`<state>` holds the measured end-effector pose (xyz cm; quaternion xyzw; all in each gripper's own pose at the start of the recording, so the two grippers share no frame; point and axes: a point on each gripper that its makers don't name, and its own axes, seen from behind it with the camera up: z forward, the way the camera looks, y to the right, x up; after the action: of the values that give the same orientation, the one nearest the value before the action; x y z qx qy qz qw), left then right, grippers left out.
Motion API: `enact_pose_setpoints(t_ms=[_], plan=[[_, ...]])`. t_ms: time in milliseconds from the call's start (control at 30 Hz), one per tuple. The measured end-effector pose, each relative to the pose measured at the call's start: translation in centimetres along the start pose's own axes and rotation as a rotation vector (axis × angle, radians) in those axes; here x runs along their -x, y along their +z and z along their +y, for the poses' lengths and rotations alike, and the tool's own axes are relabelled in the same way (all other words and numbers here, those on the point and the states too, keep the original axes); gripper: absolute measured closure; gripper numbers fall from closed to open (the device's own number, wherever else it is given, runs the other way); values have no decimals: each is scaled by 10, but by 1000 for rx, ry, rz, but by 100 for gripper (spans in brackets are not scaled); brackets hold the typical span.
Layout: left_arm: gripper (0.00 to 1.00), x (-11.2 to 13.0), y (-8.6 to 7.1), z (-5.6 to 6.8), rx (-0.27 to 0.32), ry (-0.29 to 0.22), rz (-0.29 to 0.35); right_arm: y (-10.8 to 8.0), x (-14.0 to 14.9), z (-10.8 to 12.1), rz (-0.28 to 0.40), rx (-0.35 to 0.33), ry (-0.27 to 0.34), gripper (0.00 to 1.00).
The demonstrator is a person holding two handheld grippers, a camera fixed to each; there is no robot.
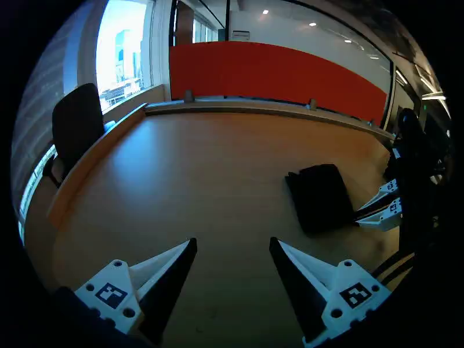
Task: Fold towel
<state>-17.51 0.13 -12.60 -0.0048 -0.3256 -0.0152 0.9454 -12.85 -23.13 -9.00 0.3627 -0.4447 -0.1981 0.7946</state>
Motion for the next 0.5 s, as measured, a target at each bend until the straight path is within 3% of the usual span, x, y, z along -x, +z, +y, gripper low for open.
enact_pose_setpoints(t_ms=[200,500], plan=[[7,-2,1,0,1,0,2,0,0,-1,1,-7,6,92],[7,-1,1,0,4,5,0,-3,-1,2,9,-5,11,95]])
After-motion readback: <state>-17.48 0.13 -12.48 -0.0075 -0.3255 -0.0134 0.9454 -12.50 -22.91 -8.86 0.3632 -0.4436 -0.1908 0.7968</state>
